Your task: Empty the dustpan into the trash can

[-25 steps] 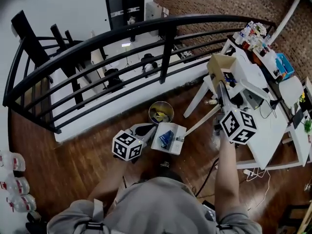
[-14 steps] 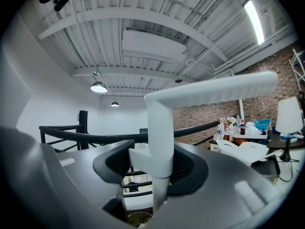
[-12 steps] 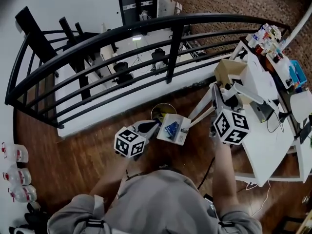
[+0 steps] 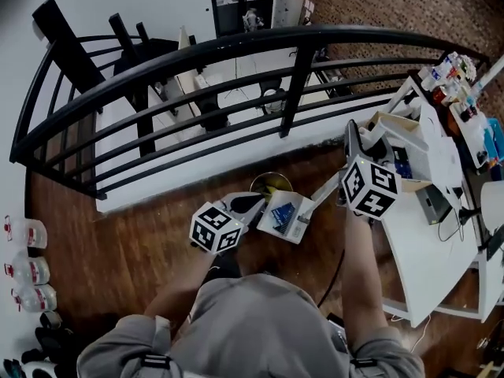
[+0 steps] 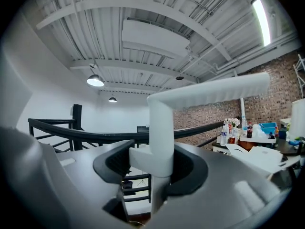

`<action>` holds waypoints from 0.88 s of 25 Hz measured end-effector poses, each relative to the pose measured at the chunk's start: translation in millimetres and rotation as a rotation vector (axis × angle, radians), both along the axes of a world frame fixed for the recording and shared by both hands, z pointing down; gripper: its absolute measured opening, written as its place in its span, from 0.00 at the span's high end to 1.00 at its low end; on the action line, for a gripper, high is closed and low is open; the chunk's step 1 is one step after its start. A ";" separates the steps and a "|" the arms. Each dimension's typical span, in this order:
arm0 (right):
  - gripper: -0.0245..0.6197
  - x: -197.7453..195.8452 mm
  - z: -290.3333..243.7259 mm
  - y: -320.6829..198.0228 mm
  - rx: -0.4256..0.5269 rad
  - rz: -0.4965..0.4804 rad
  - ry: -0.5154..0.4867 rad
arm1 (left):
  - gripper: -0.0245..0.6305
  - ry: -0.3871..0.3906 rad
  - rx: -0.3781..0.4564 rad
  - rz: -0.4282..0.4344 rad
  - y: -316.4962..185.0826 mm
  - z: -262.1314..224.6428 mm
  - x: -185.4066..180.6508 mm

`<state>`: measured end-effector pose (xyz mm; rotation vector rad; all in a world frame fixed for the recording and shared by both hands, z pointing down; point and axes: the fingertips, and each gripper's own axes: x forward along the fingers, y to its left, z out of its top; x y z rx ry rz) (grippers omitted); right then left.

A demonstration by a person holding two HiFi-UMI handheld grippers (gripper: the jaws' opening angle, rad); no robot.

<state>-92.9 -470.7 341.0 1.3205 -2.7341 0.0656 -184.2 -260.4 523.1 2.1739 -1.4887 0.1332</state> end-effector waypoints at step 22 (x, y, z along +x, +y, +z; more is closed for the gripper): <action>0.66 -214.4 53.1 -183.8 -0.059 0.226 0.244 | 0.96 0.082 -0.001 0.197 -128.6 4.8 -193.9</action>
